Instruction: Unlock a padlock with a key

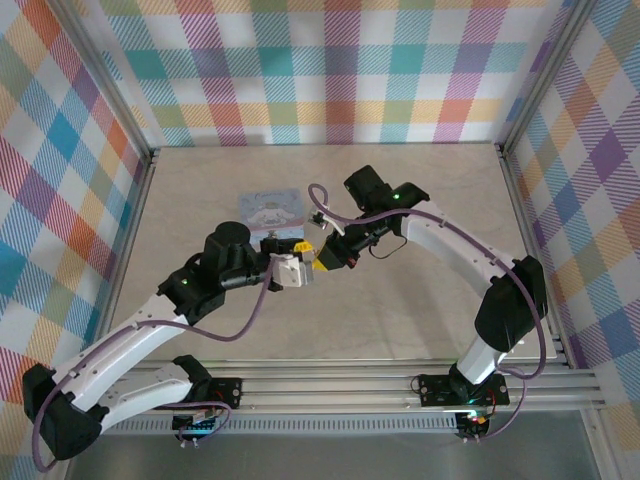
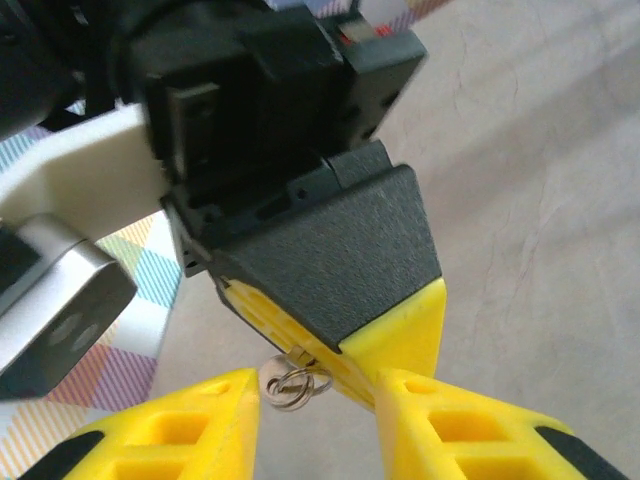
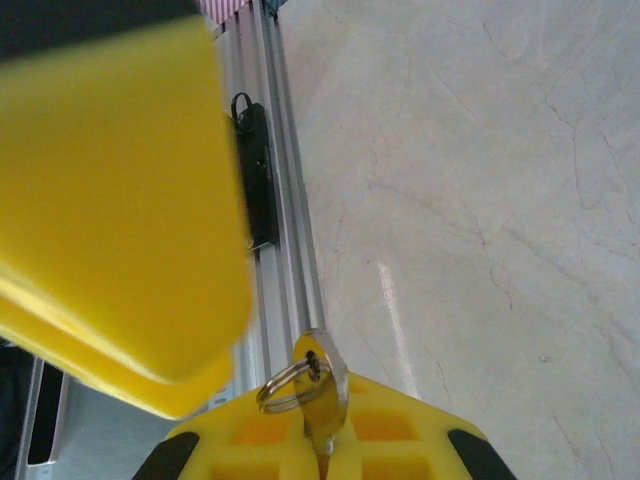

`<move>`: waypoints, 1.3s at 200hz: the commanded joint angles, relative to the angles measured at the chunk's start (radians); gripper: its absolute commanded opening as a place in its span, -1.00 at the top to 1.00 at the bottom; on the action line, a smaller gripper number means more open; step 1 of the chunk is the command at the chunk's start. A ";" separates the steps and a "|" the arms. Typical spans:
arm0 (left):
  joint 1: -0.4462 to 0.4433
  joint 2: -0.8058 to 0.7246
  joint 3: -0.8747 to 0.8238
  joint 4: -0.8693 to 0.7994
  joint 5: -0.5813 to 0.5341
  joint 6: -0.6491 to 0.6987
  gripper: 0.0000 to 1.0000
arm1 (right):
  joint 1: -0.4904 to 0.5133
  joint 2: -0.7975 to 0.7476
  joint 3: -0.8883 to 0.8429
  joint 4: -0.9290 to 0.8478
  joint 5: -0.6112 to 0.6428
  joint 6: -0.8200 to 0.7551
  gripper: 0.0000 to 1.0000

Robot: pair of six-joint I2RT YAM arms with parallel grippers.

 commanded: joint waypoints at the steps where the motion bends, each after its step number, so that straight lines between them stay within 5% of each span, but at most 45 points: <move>1: -0.016 0.035 0.035 0.000 -0.046 0.137 0.26 | -0.003 -0.009 0.029 -0.035 -0.053 -0.025 1.00; 260: -0.022 0.068 0.067 0.002 -0.137 0.394 0.35 | 0.000 0.030 0.065 -0.139 -0.080 -0.102 1.00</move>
